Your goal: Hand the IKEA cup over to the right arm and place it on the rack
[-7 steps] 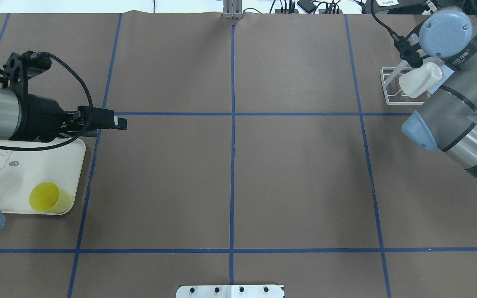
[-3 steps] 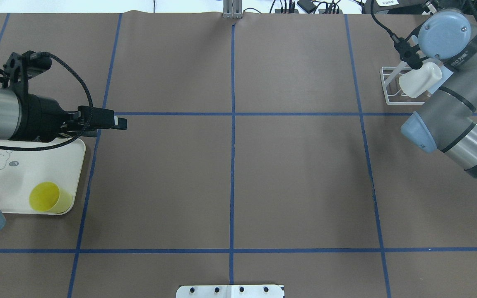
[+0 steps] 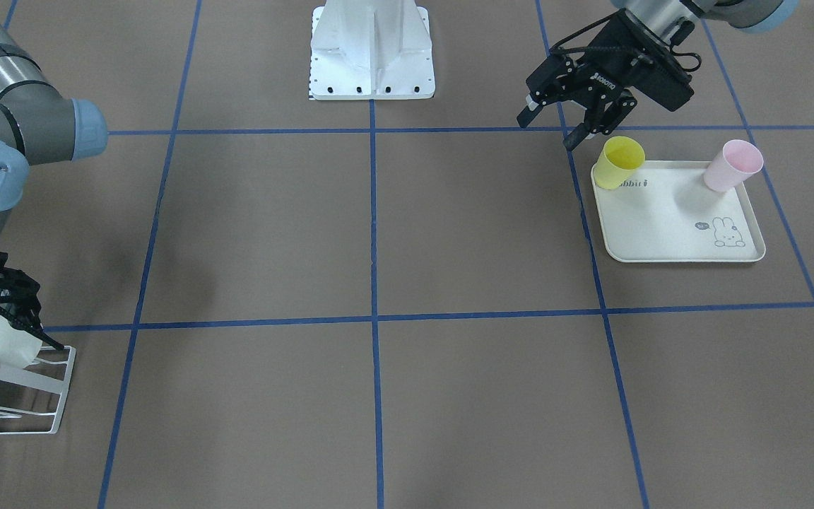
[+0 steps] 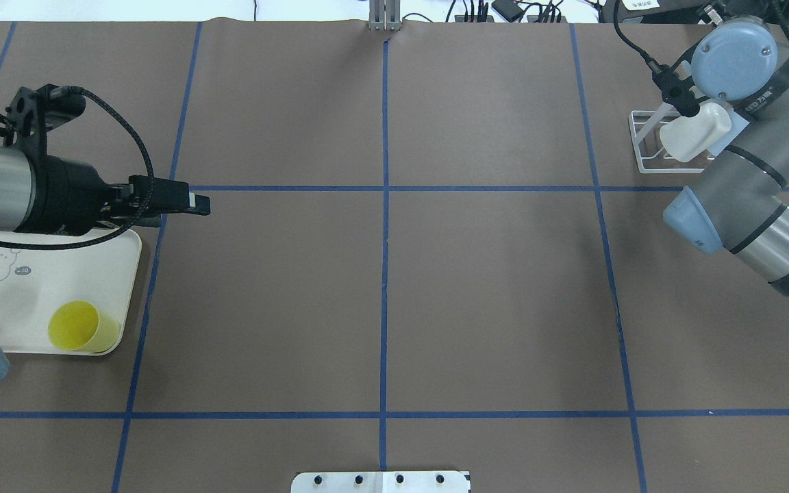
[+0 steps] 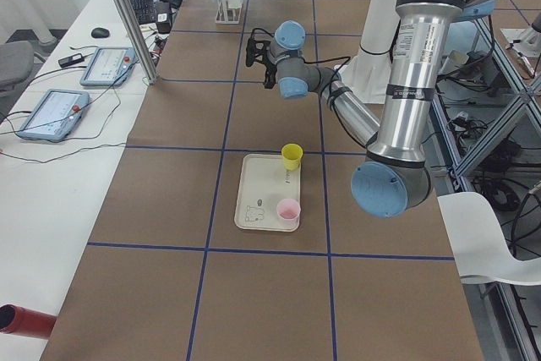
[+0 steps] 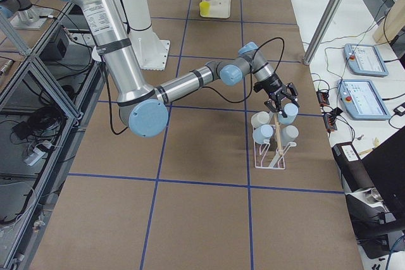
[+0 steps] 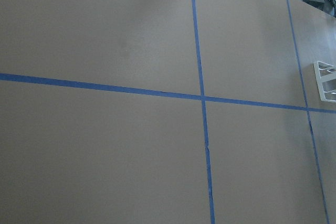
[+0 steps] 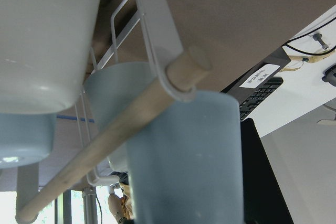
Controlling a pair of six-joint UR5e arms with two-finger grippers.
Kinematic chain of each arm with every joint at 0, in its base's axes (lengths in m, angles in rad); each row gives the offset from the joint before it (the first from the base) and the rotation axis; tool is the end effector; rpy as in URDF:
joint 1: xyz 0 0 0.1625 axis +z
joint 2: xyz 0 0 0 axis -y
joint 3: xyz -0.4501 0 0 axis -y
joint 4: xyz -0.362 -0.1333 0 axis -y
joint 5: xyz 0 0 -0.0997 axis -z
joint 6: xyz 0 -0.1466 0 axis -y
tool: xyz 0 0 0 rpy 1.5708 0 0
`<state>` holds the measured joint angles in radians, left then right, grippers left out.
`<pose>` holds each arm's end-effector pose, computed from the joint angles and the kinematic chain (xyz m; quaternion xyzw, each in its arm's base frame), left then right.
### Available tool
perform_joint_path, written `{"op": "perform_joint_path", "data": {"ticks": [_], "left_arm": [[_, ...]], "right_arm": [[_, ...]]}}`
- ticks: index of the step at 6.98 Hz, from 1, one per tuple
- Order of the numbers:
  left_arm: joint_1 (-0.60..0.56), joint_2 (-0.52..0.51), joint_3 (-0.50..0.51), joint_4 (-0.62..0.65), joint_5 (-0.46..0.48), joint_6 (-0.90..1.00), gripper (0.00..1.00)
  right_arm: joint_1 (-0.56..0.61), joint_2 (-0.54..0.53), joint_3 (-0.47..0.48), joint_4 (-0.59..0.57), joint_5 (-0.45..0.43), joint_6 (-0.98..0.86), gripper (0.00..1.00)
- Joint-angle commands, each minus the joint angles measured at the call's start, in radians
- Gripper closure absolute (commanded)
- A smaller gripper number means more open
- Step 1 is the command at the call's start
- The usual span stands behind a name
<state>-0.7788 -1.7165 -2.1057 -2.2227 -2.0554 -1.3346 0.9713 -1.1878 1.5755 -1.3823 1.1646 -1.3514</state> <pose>0.3076 -0.3949 0.3138 0.1267 0.6160 -0.0617 0.7750 -0.2147 -0.6531 0.5017 0.1878 0.2821 -0.7454 0.5741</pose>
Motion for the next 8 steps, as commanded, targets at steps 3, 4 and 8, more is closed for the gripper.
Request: {"op": "perform_joint_path", "data": {"ticks": [3, 4, 8], "left_arm": [[0.001, 0.000, 0.001, 0.000, 0.000, 0.000, 0.00], [0.000, 0.002, 0.000, 0.000, 0.000, 0.000, 0.00], [-0.097, 0.200, -0.068, 0.005, -0.011, 0.256, 0.00]], "right_arm": [[0.000, 0.008, 0.001, 0.002, -0.025, 0.011, 0.01], [0.000, 0.016, 0.024, 0.002, -0.023, 0.020, 0.01], [-0.051, 0.007, 0.196, -0.011, 0.096, 0.518, 0.01]]}}
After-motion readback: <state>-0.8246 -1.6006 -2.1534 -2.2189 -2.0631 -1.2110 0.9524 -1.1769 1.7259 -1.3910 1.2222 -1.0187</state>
